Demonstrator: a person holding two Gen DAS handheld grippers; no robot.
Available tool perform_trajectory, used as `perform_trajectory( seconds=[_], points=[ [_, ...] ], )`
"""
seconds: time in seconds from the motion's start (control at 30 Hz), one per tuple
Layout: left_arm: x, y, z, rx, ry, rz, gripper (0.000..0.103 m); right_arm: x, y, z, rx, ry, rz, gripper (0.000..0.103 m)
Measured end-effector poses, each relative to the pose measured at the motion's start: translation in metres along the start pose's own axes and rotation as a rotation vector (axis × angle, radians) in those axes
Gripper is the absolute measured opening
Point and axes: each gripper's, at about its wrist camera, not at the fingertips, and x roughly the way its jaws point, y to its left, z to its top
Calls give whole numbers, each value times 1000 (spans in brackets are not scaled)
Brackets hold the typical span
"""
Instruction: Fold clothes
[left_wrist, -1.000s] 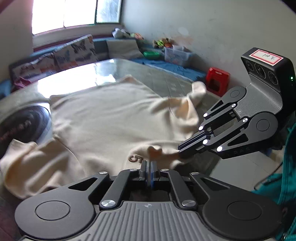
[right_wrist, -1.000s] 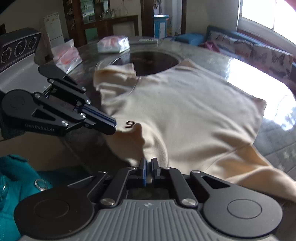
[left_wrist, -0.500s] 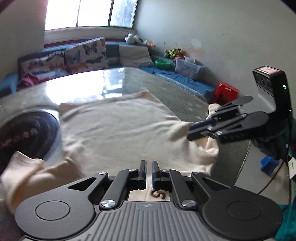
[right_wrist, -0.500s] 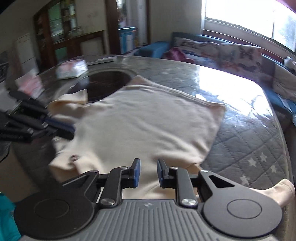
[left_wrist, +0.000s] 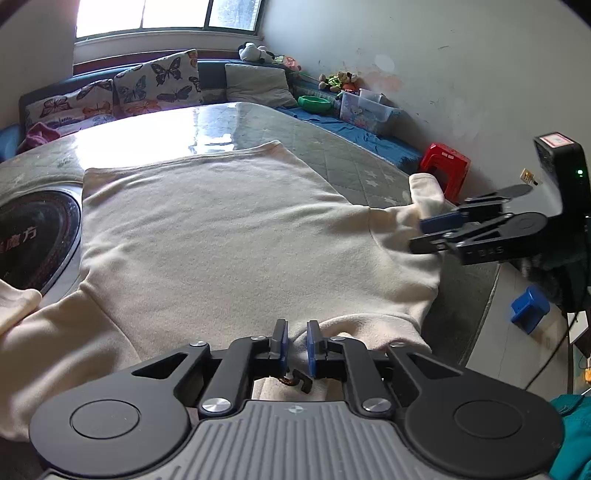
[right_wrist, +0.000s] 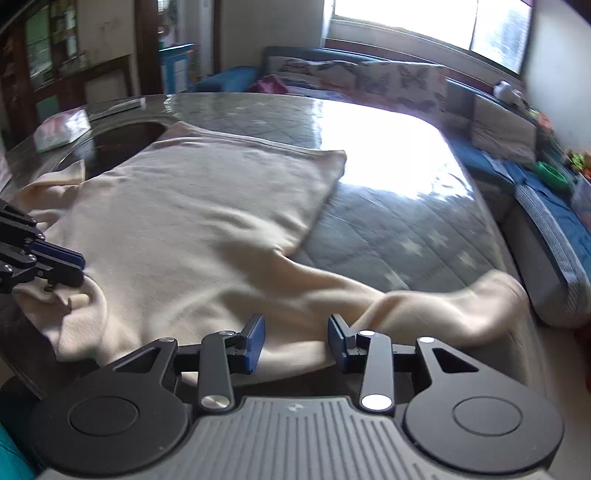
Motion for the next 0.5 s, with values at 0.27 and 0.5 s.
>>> perform_trajectory(
  seconds=[0.27,0.5],
  points=[
    [0,2,-2,-9,-7,-7,15,-23,-27,-28,90,29,-248,39],
    [1,2,-2,-11,-7,-9,17,-39,-38,-3,144,-119,-243,49]
  ],
)
